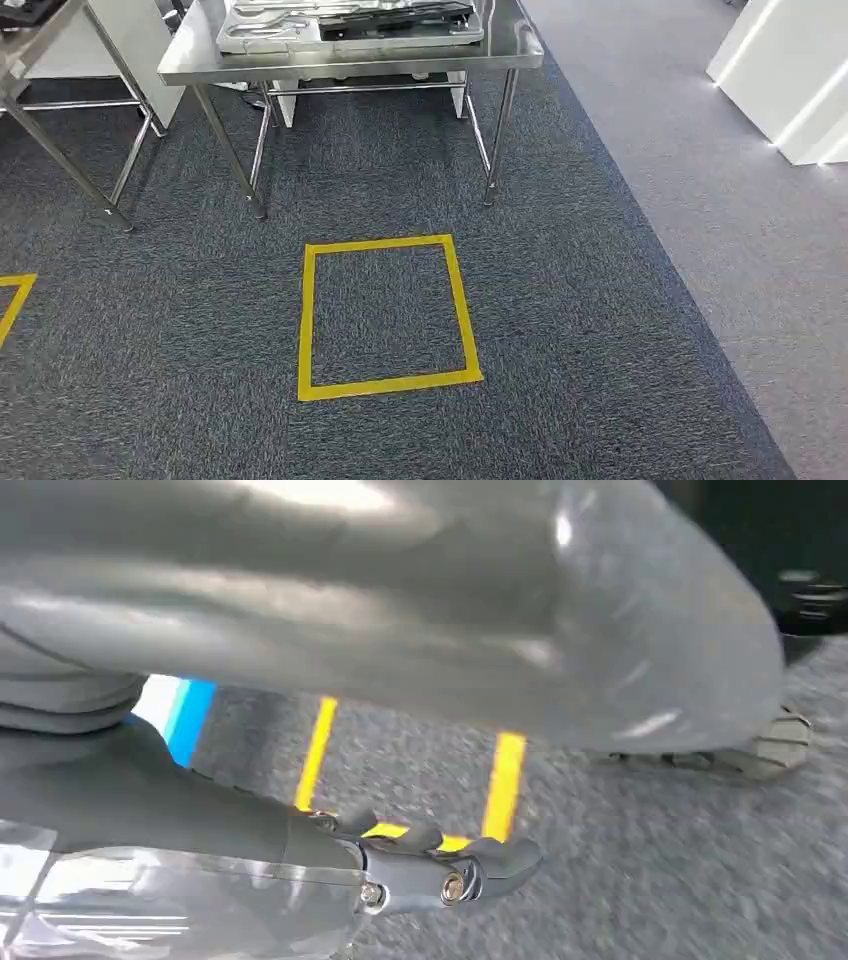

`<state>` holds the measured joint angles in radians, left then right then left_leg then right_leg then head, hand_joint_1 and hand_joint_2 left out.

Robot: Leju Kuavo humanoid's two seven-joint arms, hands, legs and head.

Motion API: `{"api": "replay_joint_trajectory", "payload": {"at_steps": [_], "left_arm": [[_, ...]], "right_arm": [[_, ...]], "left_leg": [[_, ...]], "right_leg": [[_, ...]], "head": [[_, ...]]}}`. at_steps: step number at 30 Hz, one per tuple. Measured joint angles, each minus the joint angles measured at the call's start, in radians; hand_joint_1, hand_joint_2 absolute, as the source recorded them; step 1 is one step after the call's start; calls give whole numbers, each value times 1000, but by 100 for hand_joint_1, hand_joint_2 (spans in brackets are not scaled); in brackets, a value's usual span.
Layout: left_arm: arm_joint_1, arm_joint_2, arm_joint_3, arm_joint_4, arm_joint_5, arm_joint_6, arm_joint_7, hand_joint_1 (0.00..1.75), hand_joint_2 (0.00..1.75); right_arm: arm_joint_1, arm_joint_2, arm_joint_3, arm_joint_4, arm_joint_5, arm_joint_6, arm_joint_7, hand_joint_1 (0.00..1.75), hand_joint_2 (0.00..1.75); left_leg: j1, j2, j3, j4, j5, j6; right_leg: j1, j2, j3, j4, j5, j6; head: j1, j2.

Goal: Take the parts from the cabinet and place them on the table.

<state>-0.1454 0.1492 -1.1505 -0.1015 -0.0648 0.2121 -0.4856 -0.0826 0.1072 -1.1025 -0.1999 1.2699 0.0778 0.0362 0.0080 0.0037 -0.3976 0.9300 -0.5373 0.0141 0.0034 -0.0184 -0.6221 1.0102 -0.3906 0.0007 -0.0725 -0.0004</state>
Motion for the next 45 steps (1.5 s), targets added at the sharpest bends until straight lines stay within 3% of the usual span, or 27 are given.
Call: {"api": "replay_joint_trajectory", "payload": {"at_steps": [1,2,3,4,5,7,8,12,14,17,18,19,20,22,23,24,27,29,30,32,33,34,35,38,39,43,45], "left_arm": [[1,0,0,0,-1,0,1,0,0],[2,0,0,0,-1,-1,1,0,0],[4,0,0,0,-1,-4,1,0,0],[5,0,0,0,-1,-5,1,0,0],[6,0,0,0,-1,-9,3,0,0],[6,-1,0,0,-1,-23,13,0,0],[6,-2,0,0,-1,-26,18,0,0],[3,-2,0,0,0,-30,21,0,0],[2,-1,0,0,0,-30,20,0,0],[1,-1,-4,0,0,-26,15,0,0],[3,-1,-6,0,-1,-27,15,0,0],[4,-1,-6,0,-1,-28,14,0,0],[4,-1,-6,0,-1,-30,14,0,0],[3,0,-6,0,-1,-29,16,0,0],[2,1,-6,0,-1,-28,16,0,0],[1,3,-6,0,0,-25,16,0,0],[1,3,-6,0,0,-21,17,0,0],[0,2,-7,0,0,-21,17,0,0],[-1,2,-7,0,0,-21,17,0,0],[-1,2,-8,0,0,-21,17,0,0],[0,2,-8,0,0,-21,16,0,0],[0,2,-9,0,0,-21,15,0,0],[1,2,-10,0,0,-21,15,0,0],[-1,1,-18,0,0,-21,15,0,0],[-2,1,-19,0,0,-21,16,0,0],[-6,2,-24,0,0,-21,15,0,0],[-5,2,-25,0,-2,-24,12,0,0]], "right_arm": [[3,0,0,0,0,-3,3,0,0],[4,0,0,0,0,-4,3,0,0],[5,0,0,0,0,-3,3,0,0],[5,0,0,0,0,-3,3,0,0],[5,0,0,0,0,-3,3,0,0],[4,0,0,0,0,-2,3,0,0],[4,0,0,0,0,-1,3,0,0],[4,0,0,0,-2,-1,3,0,0],[5,0,0,0,-5,-1,3,0,0],[3,1,0,0,-8,-2,3,0,0],[3,1,0,0,-11,-2,3,0,0],[4,1,0,0,-14,-3,3,0,0],[4,1,-1,0,-15,-4,3,0,0],[4,2,-1,0,-16,-4,3,0,0],[5,5,-1,1,-16,-6,3,0,0],[3,8,-2,2,-16,-8,3,0,0],[3,10,-2,2,-16,-15,3,0,0],[2,10,-2,2,-16,-17,3,0,0],[3,10,-2,2,-16,-17,3,0,0],[3,10,-2,2,-16,-17,3,0,0],[4,10,-2,2,-18,-17,3,0,0],[5,10,-2,2,-19,-17,3,0,0],[6,10,-2,2,-20,-16,3,0,0],[5,10,-2,2,-20,-10,19,0,0],[4,10,-3,2,-19,-8,21,0,0],[5,10,-3,2,-12,-10,34,0,0],[5,9,-3,2,6,-10,43,0,0]], "left_leg": [[-3,4,-29,4,22,13],[-4,4,-40,7,28,12],[-4,4,-51,11,32,10],[-3,4,-59,17,34,8],[-3,4,-66,25,35,6],[-1,4,-73,41,32,0],[-2,4,-81,47,30,-5],[-5,5,-90,50,24,-30],[-1,3,-100,86,4,-41],[1,3,-219,314,-107,-51],[1,3,-255,377,-118,-53],[2,3,-270,388,-102,-52],[2,3,-258,346,-60,-49],[1,3,-190,174,47,-38],[-1,3,-163,101,77,-28],[-8,3,-155,82,68,-23],[-12,1,-161,82,69,-14],[0,1,-153,63,80,-1],[0,2,-153,60,81,1],[0,3,-156,61,82,6],[0,3,-157,61,82,6],[0,3,-156,62,82,6],[1,2,-156,63,81,6],[3,0,-157,75,75,-5],[-6,-1,-162,85,71,-14],[0,-13,-166,78,79,-39],[4,-9,-186,129,35,-46]], "right_leg": [[-10,14,-70,189,-148,17],[-11,15,-97,269,-186,21],[-12,14,-106,311,-200,24],[-15,14,-92,303,-190,27],[-18,14,-51,250,-162,28],[-21,14,67,63,-90,26],[-20,17,94,16,-108,19],[-11,17,86,4,-114,-11],[-18,15,95,-4,-108,-24],[-14,12,96,-3,-108,-35],[-12,12,96,-3,-109,-36],[-11,13,98,-3,-111,-37],[-10,14,102,-3,-113,-36],[-8,15,114,-3,-120,-34],[-8,16,114,-3,-123,-31],[0,17,111,3,-127,-25],[-7,17,105,-1,-123,-10],[-7,19,105,14,-140,2],[-7,19,82,56,-171,6],[-13,19,2,219,-251,12],[-14,19,-28,278,-266,15],[-17,19,-40,299,-260,17],[-20,18,-30,273,-230,19],[-27,18,81,38,-108,18],[-21,19,86,15,-122,15],[-19,15,83,11,-111,-12],[-22,2,81,7,-105,-27]], "head": [[0,0],[0,0],[0,0],[0,0],[0,0],[0,0],[0,0],[0,0],[0,0],[0,0],[0,0],[0,0],[0,0],[0,0],[0,0],[0,0],[0,0],[0,0],[0,0],[0,0],[0,0],[0,0],[0,0],[0,0],[0,0],[0,0],[0,0]]}}
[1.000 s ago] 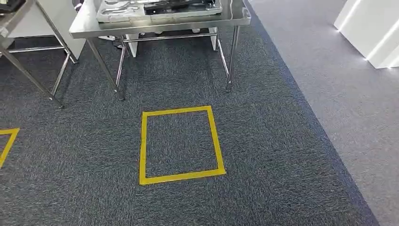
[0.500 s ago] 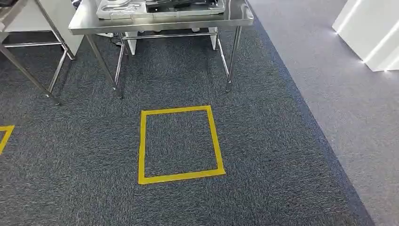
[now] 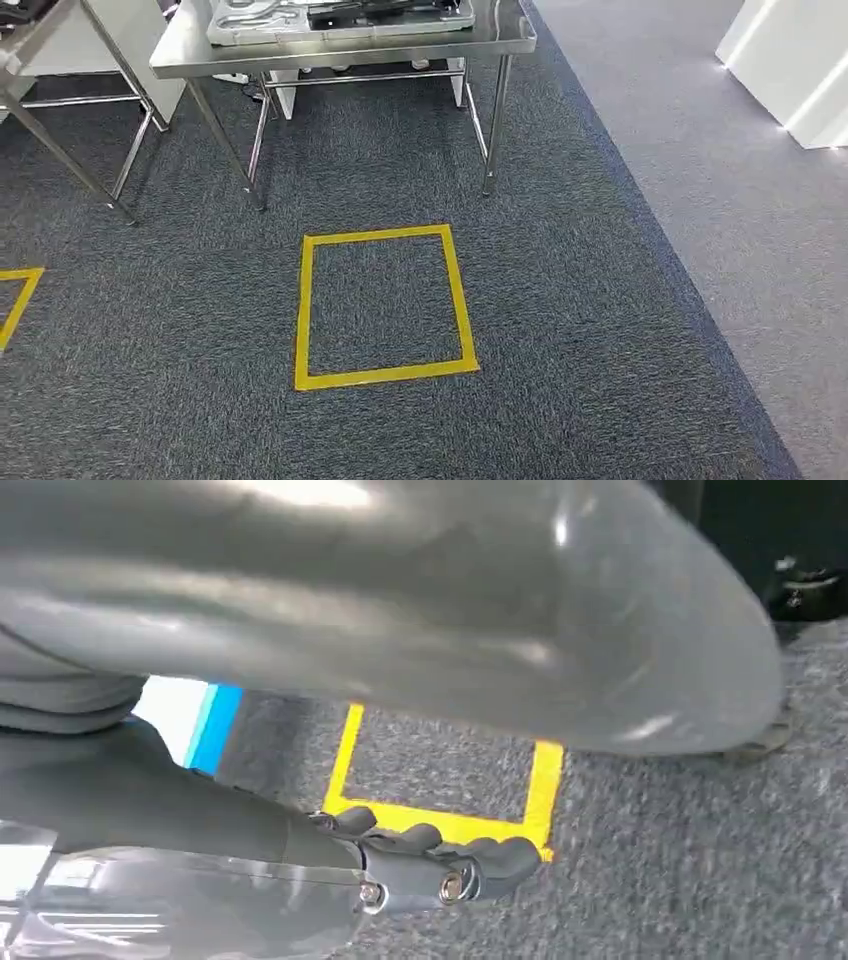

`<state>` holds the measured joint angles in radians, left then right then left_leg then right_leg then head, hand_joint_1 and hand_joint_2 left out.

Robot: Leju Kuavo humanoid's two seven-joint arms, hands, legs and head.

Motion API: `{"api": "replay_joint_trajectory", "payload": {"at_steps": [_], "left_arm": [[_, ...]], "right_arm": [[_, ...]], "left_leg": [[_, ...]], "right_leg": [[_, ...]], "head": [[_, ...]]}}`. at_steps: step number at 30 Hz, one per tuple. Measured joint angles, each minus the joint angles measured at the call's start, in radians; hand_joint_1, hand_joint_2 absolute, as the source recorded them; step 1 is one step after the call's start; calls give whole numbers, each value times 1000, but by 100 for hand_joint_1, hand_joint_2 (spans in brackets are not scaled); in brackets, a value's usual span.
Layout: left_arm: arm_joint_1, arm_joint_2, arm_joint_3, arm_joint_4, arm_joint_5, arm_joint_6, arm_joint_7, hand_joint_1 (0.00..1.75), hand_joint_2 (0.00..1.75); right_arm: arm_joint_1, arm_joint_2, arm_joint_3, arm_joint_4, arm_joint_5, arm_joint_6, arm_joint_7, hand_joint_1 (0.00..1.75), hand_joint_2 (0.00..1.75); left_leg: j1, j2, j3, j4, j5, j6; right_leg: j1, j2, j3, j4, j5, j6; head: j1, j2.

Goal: Take the parts from the cabinet and place them on the table.

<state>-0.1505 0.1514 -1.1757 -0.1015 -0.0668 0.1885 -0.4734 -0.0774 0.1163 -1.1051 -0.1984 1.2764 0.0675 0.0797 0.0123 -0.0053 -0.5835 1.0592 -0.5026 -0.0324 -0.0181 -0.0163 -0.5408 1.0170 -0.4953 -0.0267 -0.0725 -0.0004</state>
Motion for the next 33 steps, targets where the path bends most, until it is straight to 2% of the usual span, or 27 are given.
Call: {"api": "replay_joint_trajectory", "payload": {"at_steps": [2,3,4,5,6,7,8,9,10,13,14,15,16,18,19,20,21,22,23,24,25,28,29,30,31,32,33], "left_arm": [[-1,0,0,0,1,-1,0,0,0],[0,0,0,0,1,-3,0,0,0],[1,0,0,0,1,-5,0,0,0],[3,0,0,0,1,-7,0,0,0],[3,0,0,0,1,-7,0,0,0],[2,0,0,0,1,-7,1,0,0],[1,1,0,0,1,-7,2,0,0],[-1,1,0,0,1,-7,2,0,0],[-5,2,0,0,1,-7,3,0,0],[1,6,0,0,1,-7,2,0,0],[2,5,-1,0,1,-7,2,0,0],[0,6,-1,0,1,-7,2,0,0],[-5,6,-1,0,1,-8,1,0,0],[-9,6,-1,0,1,-11,2,0,0],[-7,6,-1,0,1,-15,1,0,0],[-4,8,-1,0,2,-19,2,0,0],[-1,8,-1,0,2,-20,2,0,0],[1,8,-1,0,0,-21,2,0,0],[3,8,-1,0,1,-21,2,0,0],[4,8,-1,0,1,-20,1,0,0],[2,8,0,0,1,-18,1,0,0],[11,8,3,0,2,-8,1,0,0],[13,11,4,0,1,-5,0,0,0],[15,8,4,0,1,0,0,0,0],[12,7,4,0,0,2,0,0,0],[9,7,5,0,1,3,0,0,0],[8,7,5,0,1,3,0,0,0]], "right_arm": [[1,0,4,0,24,0,11,0,0],[2,0,10,0,38,2,15,0,0],[3,0,14,0,45,3,18,0,0],[4,0,18,0,55,3,24,0,0],[4,0,24,0,65,4,29,0,0],[4,0,33,0,75,4,32,0,0],[4,0,39,0,81,4,33,0,0],[5,0,45,0,87,4,34,0,0],[6,0,50,0,91,4,34,0,0],[1,0,63,0,99,-7,25,0,0],[1,-1,67,0,103,-8,24,0,0],[2,-2,71,0,105,-9,22,0,0],[3,-2,75,0,106,-9,22,0,0],[6,-2,82,0,120,-10,22,0,0],[7,-2,88,0,127,-10,23,0,0],[7,-2,96,0,142,-13,29,0,0],[8,-2,104,0,150,-15,34,0,0],[9,-2,111,0,157,-21,36,0,0],[8,-2,118,0,160,-28,39,0,0],[11,-2,122,0,163,-32,42,0,0],[11,-2,128,0,168,-37,42,0,0],[6,-4,139,0,174,-50,45,0,0],[6,-4,142,0,174,-56,45,0,0],[6,-6,144,0,174,-60,45,0,0],[7,-7,145,0,174,-61,45,0,0],[9,-7,145,0,173,-61,45,0,0],[11,-7,145,0,174,-61,45,0,0]], "left_leg": [[1,0,-67,155,-85,-6],[1,0,-99,231,-113,-9],[1,0,-114,268,-118,-9],[1,1,-104,250,-98,-7],[1,2,-74,193,-63,-3],[1,9,-27,103,-19,3],[-2,31,20,14,17,10],[-11,81,46,-45,14,19],[-17,76,44,-51,16,26],[-19,43,39,-57,23,38],[-8,34,49,-67,33,45],[-8,27,47,-70,37,49],[-8,17,43,-70,40,54],[-9,-6,37,-69,43,57],[-9,-16,36,-68,43,56],[-8,-29,36,-67,44,55],[-8,-42,37,-65,44,55],[-7,-57,37,-61,42,52],[-6,-70,37,-57,41,47],[-5,-79,32,-52,38,42],[-10,-88,25,-41,35,34],[-4,-117,17,-55,46,12],[-4,-119,17,-51,43,8],[-6,-66,8,-28,26,7],[-4,-32,-17,26,-10,3],[-1,-15,-54,107,-54,-2],[0,-10,-89,183,-88,-6]], "right_leg": [[4,-11,-3,0,0,-4],[6,-18,-4,1,0,-5],[8,-24,-4,1,0,-6],[9,-33,-3,1,-1,-6],[10,-41,-2,2,-1,-6],[12,-49,0,2,-2,-5],[13,-57,3,2,-4,-4],[18,-64,5,3,-6,0],[21,-72,4,5,-8,6],[19,-102,12,-1,-8,20],[17,-84,12,5,-16,31],[13,-30,3,29,-38,36],[11,0,-25,89,-81,37],[9,13,-105,259,-160,40],[8,13,-126,302,-167,41],[5,13,-126,303,-149,42],[3,14,-105,258,-112,43],[0,19,-67,176,-62,43],[-3,37,-22,80,-15,41],[-8,88,3,24,-13,38],[-6,102,3,11,-16,38],[3,68,4,13,-12,20],[-9,53,7,1,-6,11],[-7,42,10,-4,-4,2],[-5,28,10,-4,-4,-4],[-2,14,9,-4,-5,-5],[0,0,9,-4,-6,-7]], "head": [[0,0],[0,0],[0,0],[0,0],[0,0],[0,0],[0,0],[0,0],[0,0],[0,0],[0,0],[0,0],[0,0],[0,0],[0,0],[0,0],[0,0],[0,0],[0,0],[0,0],[0,0],[0,0],[0,0],[0,0],[0,0],[0,0],[0,0]]}}
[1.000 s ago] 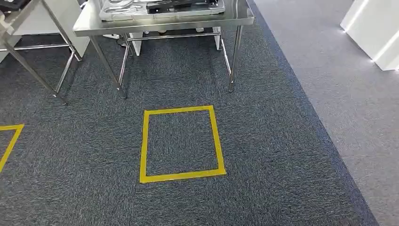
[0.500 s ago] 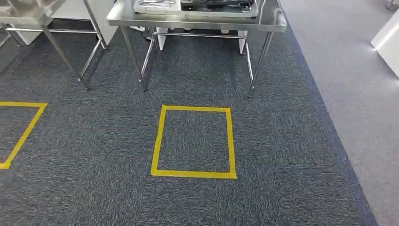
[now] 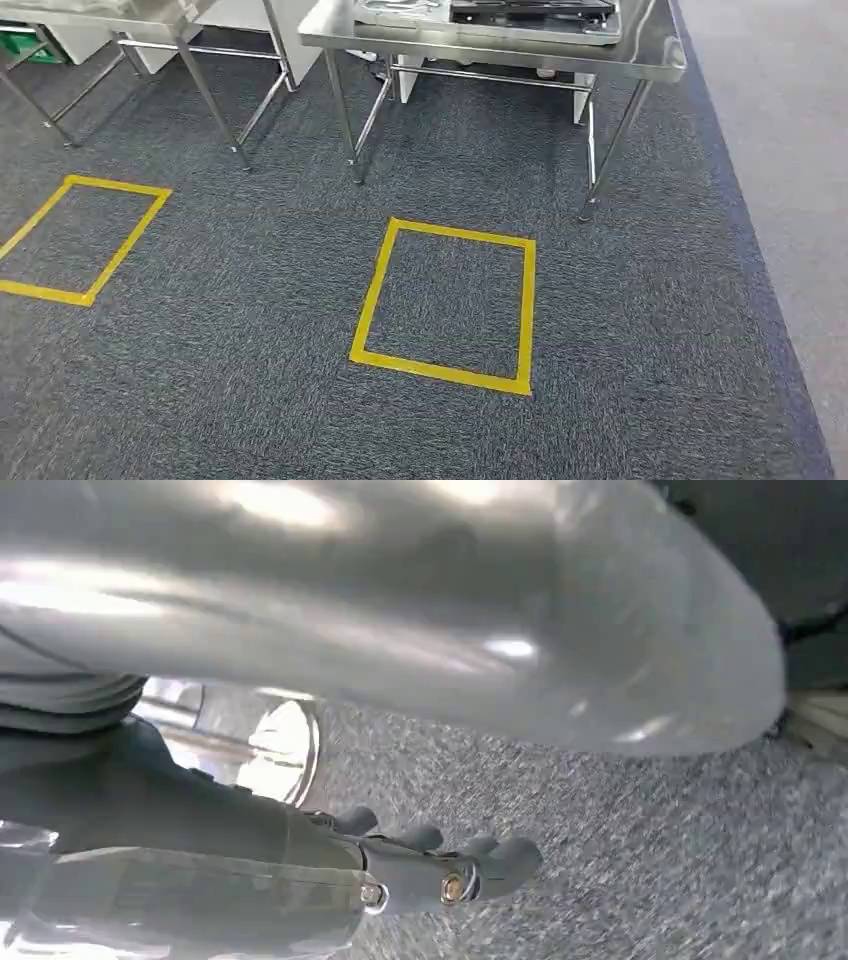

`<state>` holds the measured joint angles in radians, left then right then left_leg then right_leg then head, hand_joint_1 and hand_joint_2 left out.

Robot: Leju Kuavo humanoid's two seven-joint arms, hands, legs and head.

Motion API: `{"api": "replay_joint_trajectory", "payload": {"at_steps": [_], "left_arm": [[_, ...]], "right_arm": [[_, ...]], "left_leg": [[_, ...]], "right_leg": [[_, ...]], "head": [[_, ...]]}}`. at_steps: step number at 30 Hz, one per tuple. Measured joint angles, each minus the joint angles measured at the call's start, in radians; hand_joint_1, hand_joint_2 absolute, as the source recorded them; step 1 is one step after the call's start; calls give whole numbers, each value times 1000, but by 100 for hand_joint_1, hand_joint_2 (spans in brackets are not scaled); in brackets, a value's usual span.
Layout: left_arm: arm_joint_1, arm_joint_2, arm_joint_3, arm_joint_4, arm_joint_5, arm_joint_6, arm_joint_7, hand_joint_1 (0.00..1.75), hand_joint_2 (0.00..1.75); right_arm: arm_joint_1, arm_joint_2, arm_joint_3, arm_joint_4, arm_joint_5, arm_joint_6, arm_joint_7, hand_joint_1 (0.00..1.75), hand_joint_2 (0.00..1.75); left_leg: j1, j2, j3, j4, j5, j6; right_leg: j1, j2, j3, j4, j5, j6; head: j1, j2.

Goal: Take the parts from the cabinet and place them on the table.

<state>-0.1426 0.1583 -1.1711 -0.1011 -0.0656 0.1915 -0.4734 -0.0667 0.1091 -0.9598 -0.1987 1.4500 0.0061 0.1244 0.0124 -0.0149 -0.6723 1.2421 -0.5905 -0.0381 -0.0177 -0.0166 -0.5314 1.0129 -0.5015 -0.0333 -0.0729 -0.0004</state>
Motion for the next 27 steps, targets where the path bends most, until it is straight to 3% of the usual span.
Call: {"api": "replay_joint_trajectory", "payload": {"at_steps": [1,2,3,5,6,7,11,12,13,14,15,16,17,18,20,21,22,25,26,27], "left_arm": [[2,-2,0,0,0,0,0,0,0],[6,-2,0,0,0,0,0,0,0],[9,-2,0,0,0,0,0,0,0],[9,-2,0,0,0,1,0,0,0],[8,-2,2,0,0,3,0,0,0],[5,-3,4,0,0,7,0,0,0],[18,-3,7,0,0,14,-3,0,0],[21,-3,7,0,0,14,-1,0,0],[19,-3,7,0,0,14,1,0,0],[17,-3,8,0,0,14,4,0,0],[17,-1,12,0,0,14,5,0,0],[18,1,19,0,0,14,7,0,0],[21,4,24,0,0,14,13,0,0],[24,6,26,0,0,15,16,0,0],[27,10,37,0,0,28,32,0,0],[27,10,47,0,0,36,39,0,0],[26,10,55,0,0,45,45,0,0],[35,15,81,1,0,69,64,0,0],[40,16,95,1,0,82,67,0,0],[46,20,107,3,-2,89,68,0,0]], "right_arm": [[0,-2,0,0,0,0,0,0,0],[0,-3,1,0,0,0,0,0,0],[-1,-3,2,0,0,0,0,0,0],[-2,-3,4,0,-1,-3,0,0,0],[-3,-3,4,0,-8,-15,0,0,0],[-3,-5,4,0,-27,-36,-3,0,0],[-14,-23,-44,-2,-134,-150,-3,0,0],[-14,-35,-59,-3,-154,-170,-2,0,0],[-13,-41,-78,-4,-172,-185,-2,0,0],[-11,-51,-94,-4,-184,-195,-2,0,0],[-8,-58,-111,-4,-198,-205,-2,0,0],[-6,-67,-127,-4,-208,-216,-1,0,0],[-5,-74,-144,-5,-221,-225,0,0,0],[-4,-81,-156,-5,-230,-235,-1,0,0],[-4,-93,-180,-7,-255,-265,-16,0,0],[-4,-100,-192,-8,-263,-275,-24,0,0],[-6,-111,-204,-9,-276,-283,-31,0,0],[-15,-129,-245,-13,-317,-306,-54,0,0],[-16,-138,-261,-15,-329,-307,-59,0,0],[-17,-140,-271,-16,-334,-306,-59,0,0]], "left_leg": [[1,3,-33,75,-24,-4],[3,5,-35,84,-16,-6],[3,8,-14,45,12,-5],[3,29,83,-131,93,0],[0,72,132,-215,117,6],[-9,87,137,-235,108,15],[-9,44,132,-245,116,40],[-4,35,141,-252,125,46],[-3,24,139,-254,128,52],[-3,17,135,-253,130,56],[-5,3,132,-253,131,57],[-6,-8,130,-253,132,58],[-8,-21,129,-253,133,59],[-10,-35,130,-253,134,59],[-11,-63,133,-251,136,56],[-11,-73,132,-250,137,54],[-15,-79,129,-247,138,50],[-10,-105,119,-251,143,34],[-14,-116,118,-253,145,27],[-11,-90,116,-234,137,29]], "right_leg": [[2,-17,0,0,-1,-1],[2,-29,0,0,-1,-1],[3,-41,1,1,-2,0],[3,-64,7,1,-6,5],[5,-73,12,1,-8,9],[12,-84,14,3,-12,16],[12,-116,28,-4,-14,42],[3,-78,25,10,-26,49],[3,-30,6,52,-62,49],[3,-7,-24,117,-102,49],[3,7,-67,207,-144,49],[4,10,-98,270,-165,49],[5,12,-116,302,-162,48],[5,13,-107,279,-134,45],[6,29,-32,117,-38,34],[7,59,10,29,-1,27],[10,96,22,-2,-13,28],[16,65,22,-7,-5,19],[11,53,26,-15,0,11],[5,37,29,-27,8,5]], "head": [[0,0],[0,0],[0,0],[0,0],[0,0],[0,0],[0,0],[0,0],[0,0],[0,0],[0,0],[0,0],[0,0],[0,0],[0,0],[0,0],[0,0],[0,0],[0,0],[0,0]]}}
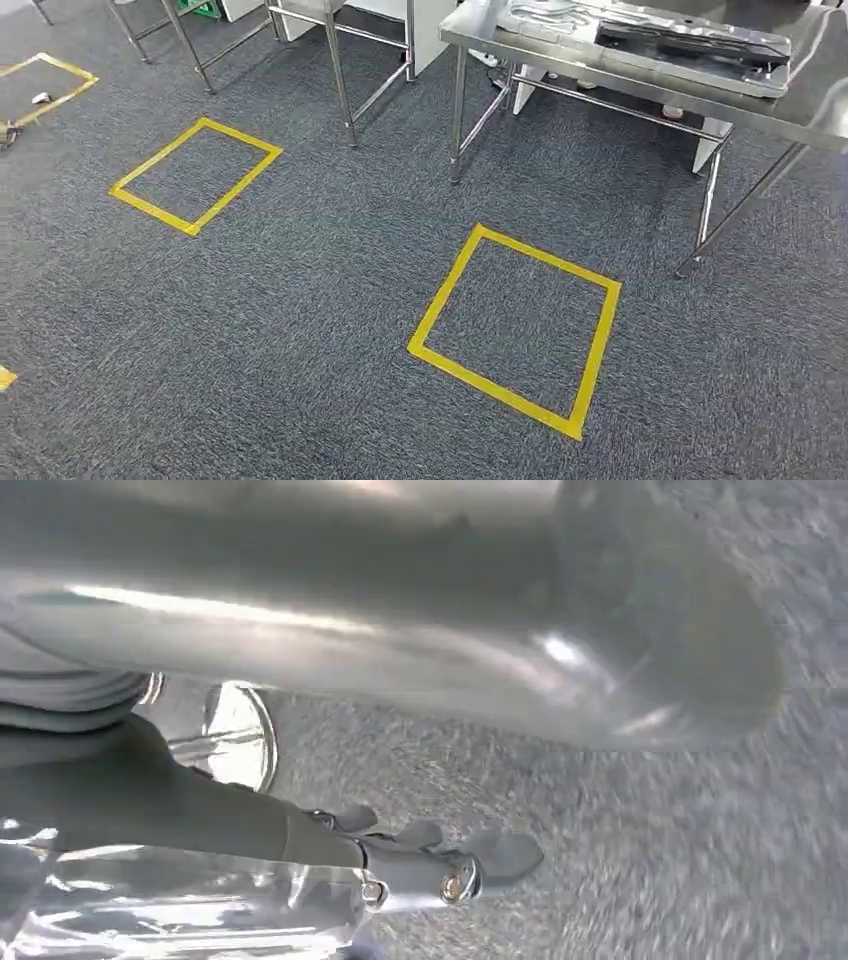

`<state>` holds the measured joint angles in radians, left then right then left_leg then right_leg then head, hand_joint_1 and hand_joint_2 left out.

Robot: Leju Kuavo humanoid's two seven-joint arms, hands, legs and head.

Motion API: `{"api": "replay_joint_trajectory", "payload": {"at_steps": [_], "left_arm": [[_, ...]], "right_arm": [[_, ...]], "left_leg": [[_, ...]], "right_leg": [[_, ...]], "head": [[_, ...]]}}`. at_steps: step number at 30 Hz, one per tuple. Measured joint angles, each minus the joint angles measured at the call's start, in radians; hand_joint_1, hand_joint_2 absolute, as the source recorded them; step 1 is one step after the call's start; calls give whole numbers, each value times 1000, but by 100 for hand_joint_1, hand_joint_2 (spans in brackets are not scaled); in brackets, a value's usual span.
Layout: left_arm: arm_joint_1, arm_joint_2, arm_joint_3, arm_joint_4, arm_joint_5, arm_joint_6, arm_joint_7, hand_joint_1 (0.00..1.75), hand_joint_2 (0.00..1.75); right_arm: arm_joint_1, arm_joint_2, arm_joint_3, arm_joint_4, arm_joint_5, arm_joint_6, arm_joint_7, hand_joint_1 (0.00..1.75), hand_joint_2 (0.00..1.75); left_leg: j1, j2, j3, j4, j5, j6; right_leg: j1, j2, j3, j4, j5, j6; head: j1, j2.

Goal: Take the parts from the cabinet and place them on the table.

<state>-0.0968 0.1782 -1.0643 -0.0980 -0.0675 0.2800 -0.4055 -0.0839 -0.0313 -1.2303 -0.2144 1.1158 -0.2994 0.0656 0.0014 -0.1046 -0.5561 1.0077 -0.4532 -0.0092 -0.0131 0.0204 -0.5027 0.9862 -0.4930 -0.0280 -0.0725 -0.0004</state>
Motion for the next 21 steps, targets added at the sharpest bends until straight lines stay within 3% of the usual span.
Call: {"api": "replay_joint_trajectory", "payload": {"at_steps": [1,2,4,5,6,8,9,10,12,14,15,16,17,19,20,21], "left_arm": [[2,1,11,0,0,3,0,0,0],[1,2,24,0,1,3,-1,0,0],[3,8,48,1,2,0,-10,0,0],[8,11,56,1,3,-3,-13,0,0],[15,14,66,2,2,-6,-15,0,0],[21,19,79,3,2,-7,-16,0,0],[21,22,85,4,2,-7,-16,0,0],[18,22,93,4,2,-3,-18,0,0],[21,24,99,6,2,8,-17,0,0],[29,25,99,12,1,11,-12,0,0],[32,29,99,15,2,11,-11,0,0],[32,29,99,15,1,13,-11,0,0],[30,30,99,16,2,14,-10,0,0],[28,32,99,18,2,23,10,0,0],[29,33,95,19,3,27,30,0,0],[31,34,85,20,2,30,51,0,0]], "right_arm": [[2,-8,-8,-1,-1,5,0,0,0],[6,-12,-15,-2,-1,10,2,0,0],[15,-16,-24,-3,6,23,4,0,0],[16,-16,-25,-3,10,24,4,0,0],[16,-16,-26,-3,13,26,4,0,0],[15,-16,-28,-3,15,29,4,0,0],[15,-16,-29,-3,16,34,4,0,0],[15,-17,-29,-3,19,42,3,0,0],[12,-15,-29,-3,30,55,2,0,0],[2,-15,-29,-3,34,59,2,0,0],[0,-15,-29,-3,35,59,3,0,0],[-1,-15,-29,-3,35,60,2,0,0],[1,-14,-29,-2,35,60,3,0,0],[9,-14,-29,-2,35,60,3,0,0],[10,-14,-29,-2,33,60,3,0,0],[11,-14,-29,-2,31,60,4,0,0]], "left_leg": [[-1,48,-17,34,-28,-4],[2,73,-49,98,-72,-10],[8,88,-125,263,-150,-24],[13,90,-145,307,-159,-30],[17,93,-137,297,-143,-34],[25,109,-57,153,-70,-41],[28,141,2,48,-32,-43],[26,201,27,-5,-30,-37],[18,171,22,0,-25,-14],[12,152,16,-1,-23,0],[20,141,24,-7,-15,11],[19,131,19,-9,-12,16],[16,121,16,-8,-9,22],[8,94,9,-8,-6,29],[4,79,7,-7,-5,31],[0,65,7,-7,-5,31]], "right_leg": [[1,-9,1,-3,1,-4],[1,-23,0,-3,1,-10],[2,-54,-3,-3,0,-11],[2,-68,-4,-3,-1,-10],[1,-79,-4,-3,-1,-9],[-2,-103,-1,1,-6,0],[-3,-116,1,6,-10,7],[4,-126,5,13,-17,16],[4,-144,11,15,-21,33],[0,-165,16,11,-21,46],[-7,-142,16,15,-28,56],[-9,-80,7,39,-52,60],[-10,-46,-22,100,-95,58],[-8,-26,-108,272,-170,55],[-8,-24,-139,326,-178,53],[-8,-24,-149,334,-163,48]], "head": [[0,0],[0,0],[0,0],[0,0],[0,0],[0,0],[0,0],[0,0],[0,0],[0,0],[0,0],[0,0],[0,0],[0,0],[0,0],[0,0]]}}
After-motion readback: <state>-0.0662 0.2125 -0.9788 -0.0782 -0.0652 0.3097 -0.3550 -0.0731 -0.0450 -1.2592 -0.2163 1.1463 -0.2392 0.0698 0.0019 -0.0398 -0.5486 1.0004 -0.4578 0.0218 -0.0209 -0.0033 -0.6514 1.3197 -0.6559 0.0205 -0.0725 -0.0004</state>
